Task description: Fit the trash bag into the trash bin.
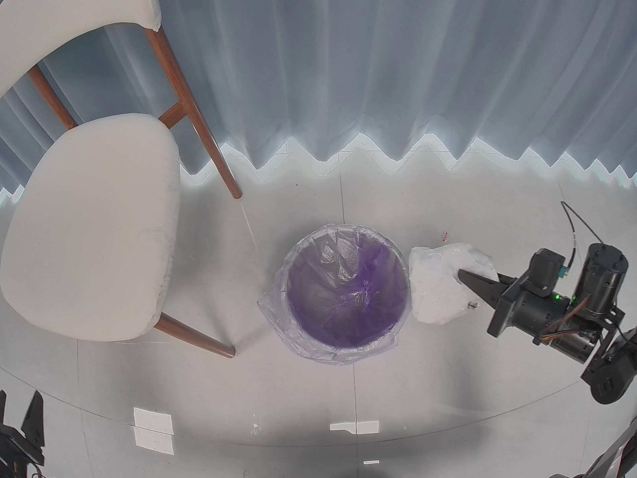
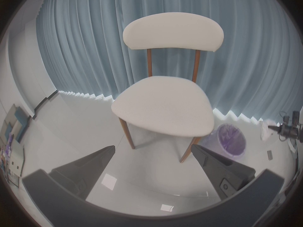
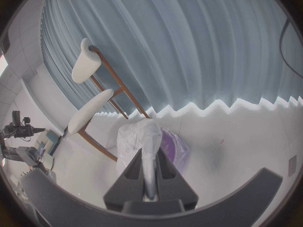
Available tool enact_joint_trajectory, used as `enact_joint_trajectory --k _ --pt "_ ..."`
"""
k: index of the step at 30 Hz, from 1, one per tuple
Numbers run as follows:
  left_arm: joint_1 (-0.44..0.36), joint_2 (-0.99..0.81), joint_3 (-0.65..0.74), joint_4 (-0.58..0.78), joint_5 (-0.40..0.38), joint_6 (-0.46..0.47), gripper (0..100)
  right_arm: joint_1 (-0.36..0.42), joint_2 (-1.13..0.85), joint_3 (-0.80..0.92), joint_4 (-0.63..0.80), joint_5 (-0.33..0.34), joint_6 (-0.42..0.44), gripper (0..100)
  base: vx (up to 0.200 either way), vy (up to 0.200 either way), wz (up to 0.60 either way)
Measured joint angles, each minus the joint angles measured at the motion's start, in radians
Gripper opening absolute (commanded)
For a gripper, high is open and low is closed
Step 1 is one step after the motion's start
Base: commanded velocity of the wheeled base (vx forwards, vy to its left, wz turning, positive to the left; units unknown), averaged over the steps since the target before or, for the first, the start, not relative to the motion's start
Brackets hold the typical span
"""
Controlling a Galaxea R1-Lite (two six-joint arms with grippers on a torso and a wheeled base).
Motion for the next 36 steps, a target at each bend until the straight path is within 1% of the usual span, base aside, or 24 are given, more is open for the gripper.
enact_joint_trajectory --k 4,6,9,13,14,16,23,29,36 --pt "0.003 -0.077 0.084 -0.02 -0.008 0.046 100 0.021 0.13 -0.067 -0.094 -0.045 0.0 0 0.0 0.0 0.0" --pt "0.003 -0.106 0.124 -0.066 -0.039 0.066 100 0.033 0.182 -0.116 -0.117 -0.06 -0.001 0 0.0 0.0 0.0" --pt "0.001 -0.138 0.176 -0.142 -0.141 0.105 100 0.055 0.249 -0.183 -0.137 -0.077 -0.002 0 0.0 0.0 0.0" --pt "-0.001 -0.159 0.221 -0.176 -0.3 0.169 100 0.085 0.327 -0.242 -0.151 -0.086 -0.004 0 0.0 0.0 0.0" --pt "-0.001 -0.163 0.228 -0.178 -0.33 0.18 100 0.091 0.346 -0.254 -0.154 -0.088 -0.004 0 0.0 0.0 0.0" --pt "-0.002 -0.168 0.236 -0.179 -0.358 0.194 100 0.101 0.382 -0.278 -0.166 -0.09 -0.006 0 0.0 0.0 0.0" --pt "-0.003 -0.175 0.243 -0.181 -0.351 0.205 100 0.119 0.508 -0.373 -0.218 -0.094 -0.017 0 0.0 0.0 0.0" --pt "-0.003 -0.177 0.244 -0.181 -0.348 0.202 100 0.12 0.594 -0.408 -0.251 -0.113 -0.021 0 0.0 0.0 0.0" --pt "-0.003 -0.177 0.244 -0.181 -0.347 0.2 100 0.124 0.656 -0.449 -0.257 -0.113 -0.023 0 0.0 0.0 0.0"
